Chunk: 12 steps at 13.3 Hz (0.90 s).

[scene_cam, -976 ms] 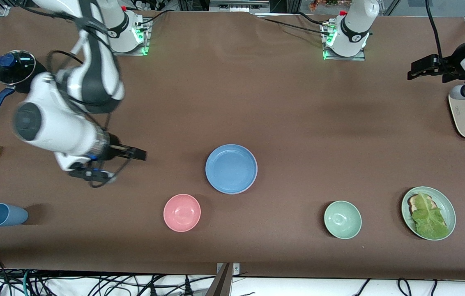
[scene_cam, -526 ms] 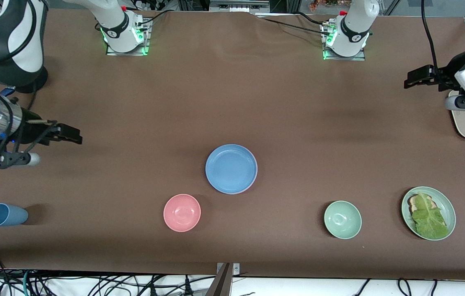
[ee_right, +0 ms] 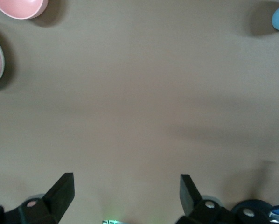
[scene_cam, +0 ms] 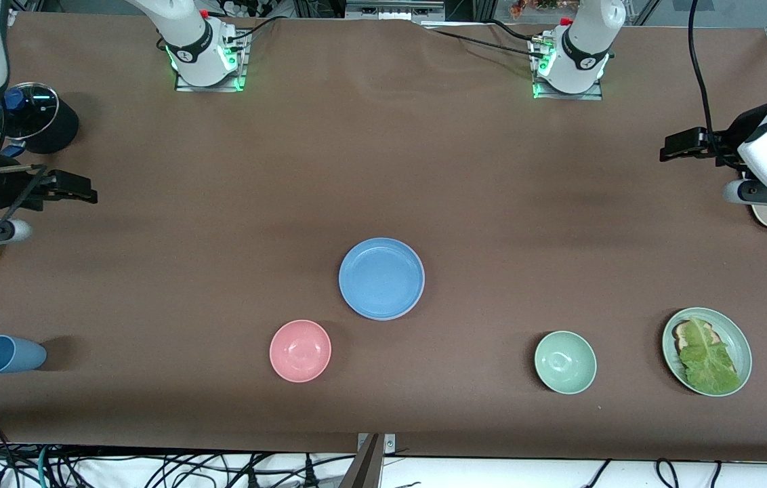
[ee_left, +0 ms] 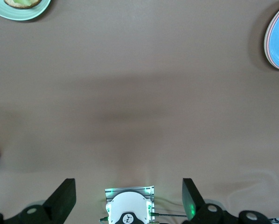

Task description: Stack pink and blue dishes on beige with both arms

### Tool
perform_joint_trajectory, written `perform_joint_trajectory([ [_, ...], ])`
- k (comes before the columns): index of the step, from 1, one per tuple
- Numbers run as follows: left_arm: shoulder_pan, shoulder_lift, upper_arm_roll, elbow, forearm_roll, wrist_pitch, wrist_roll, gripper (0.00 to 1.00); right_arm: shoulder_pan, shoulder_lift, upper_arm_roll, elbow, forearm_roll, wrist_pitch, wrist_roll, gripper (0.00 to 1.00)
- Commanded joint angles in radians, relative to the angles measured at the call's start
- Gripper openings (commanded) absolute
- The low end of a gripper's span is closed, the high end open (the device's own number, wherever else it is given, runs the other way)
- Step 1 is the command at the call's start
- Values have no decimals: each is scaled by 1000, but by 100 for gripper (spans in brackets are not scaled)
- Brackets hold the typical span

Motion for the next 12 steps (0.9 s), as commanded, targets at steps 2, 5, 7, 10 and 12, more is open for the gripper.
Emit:
perform_joint_trajectory([
  [2, -4, 22, 1, 40, -10, 15, 11, 100, -180, -184, 253, -227, -132, 144, 123, 100],
  [5, -24, 22, 1, 40, -5, 26, 11, 100, -198, -265, 282, -301, -141, 154, 135, 100],
  [7, -24, 23, 2, 40, -5, 26, 11, 100, -185, -264, 198, -292, -33, 157, 126, 100],
  [10, -24, 30, 2, 40, -5, 28, 11, 100, -176, -277, 188, -295, -22, 144, 128, 100],
  [12, -24, 30, 4, 40, -7, 26, 11, 100, -170, -279, 189, -293, -54, 146, 128, 100],
])
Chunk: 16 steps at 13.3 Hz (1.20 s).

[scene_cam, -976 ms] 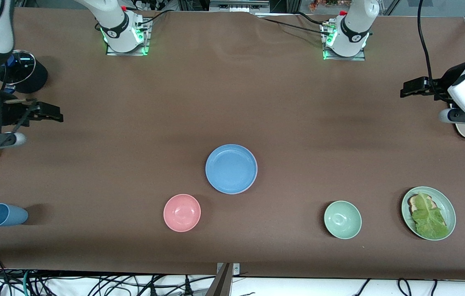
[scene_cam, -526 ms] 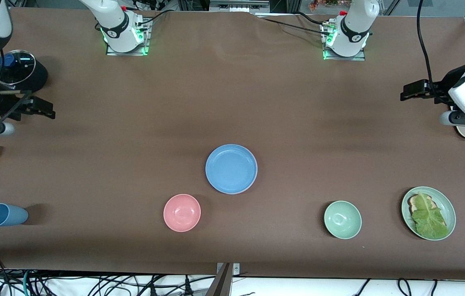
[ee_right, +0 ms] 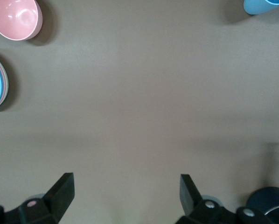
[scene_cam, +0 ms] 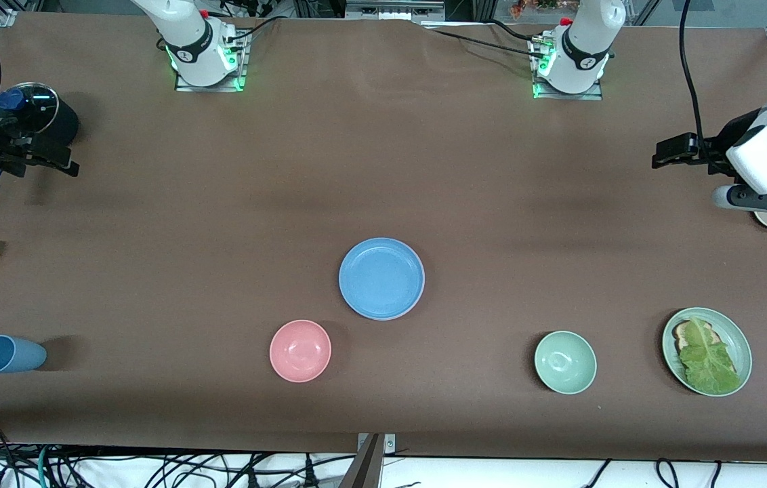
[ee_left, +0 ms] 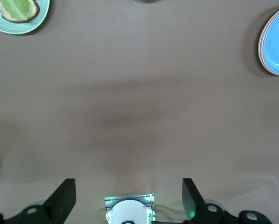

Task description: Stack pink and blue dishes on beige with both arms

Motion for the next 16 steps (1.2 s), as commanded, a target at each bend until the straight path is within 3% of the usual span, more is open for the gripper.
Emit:
perform_joint_trajectory([
  [1, -2, 17, 4, 33, -7, -8, 10, 100, 3, -38, 16, -34, -30, 13, 0, 100],
  [8, 1, 12, 2, 33, -10, -10, 10, 100, -10, -38, 34, -36, -39, 10, 0, 100],
  [10, 1, 12, 2, 33, -11, -11, 10, 100, -10, -39, 77, -33, -119, 10, 0, 100],
  [16, 1, 12, 2, 33, -10, -11, 10, 100, -28, -42, 79, -34, -105, 10, 8, 100],
])
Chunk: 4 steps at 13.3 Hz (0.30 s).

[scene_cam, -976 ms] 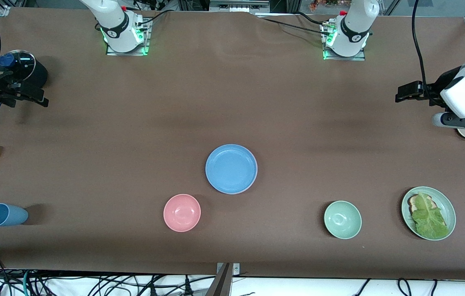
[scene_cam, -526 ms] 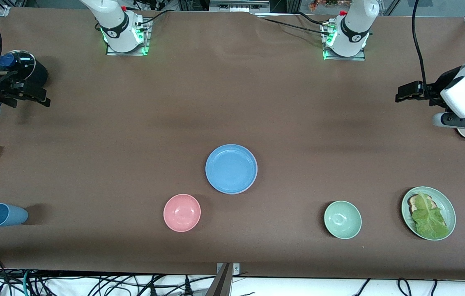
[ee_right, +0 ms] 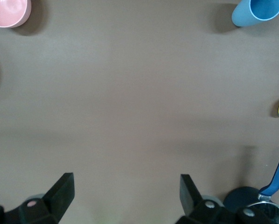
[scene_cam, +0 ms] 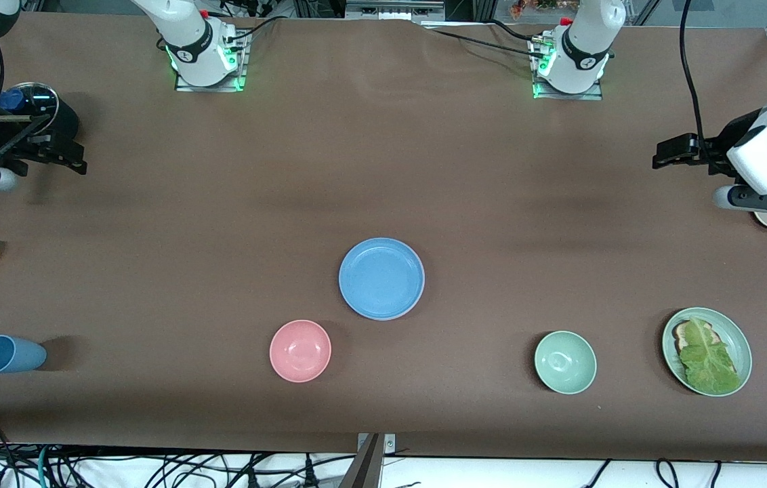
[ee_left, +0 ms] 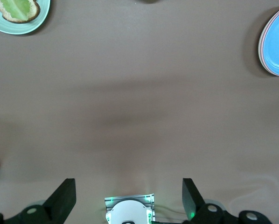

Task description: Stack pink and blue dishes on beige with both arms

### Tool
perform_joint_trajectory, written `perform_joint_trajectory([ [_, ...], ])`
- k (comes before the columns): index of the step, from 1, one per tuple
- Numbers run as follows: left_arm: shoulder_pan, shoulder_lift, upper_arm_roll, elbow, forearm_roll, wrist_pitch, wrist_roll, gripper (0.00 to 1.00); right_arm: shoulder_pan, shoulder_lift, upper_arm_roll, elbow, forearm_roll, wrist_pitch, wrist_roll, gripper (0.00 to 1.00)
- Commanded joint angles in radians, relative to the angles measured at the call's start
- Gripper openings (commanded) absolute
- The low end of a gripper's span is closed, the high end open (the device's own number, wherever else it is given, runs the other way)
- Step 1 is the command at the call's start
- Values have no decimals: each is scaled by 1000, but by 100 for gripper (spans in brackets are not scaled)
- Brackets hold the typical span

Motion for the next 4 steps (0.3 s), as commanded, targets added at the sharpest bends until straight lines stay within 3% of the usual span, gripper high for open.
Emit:
perform_joint_trajectory([
  [1, 1, 11, 2, 31, -10, -11, 10, 100, -30, -34, 11, -34, 0, 10, 3, 100],
  [4, 1, 8, 2, 31, -10, -13, 10, 100, -30, -34, 11, -34, 3, 10, 5, 100],
])
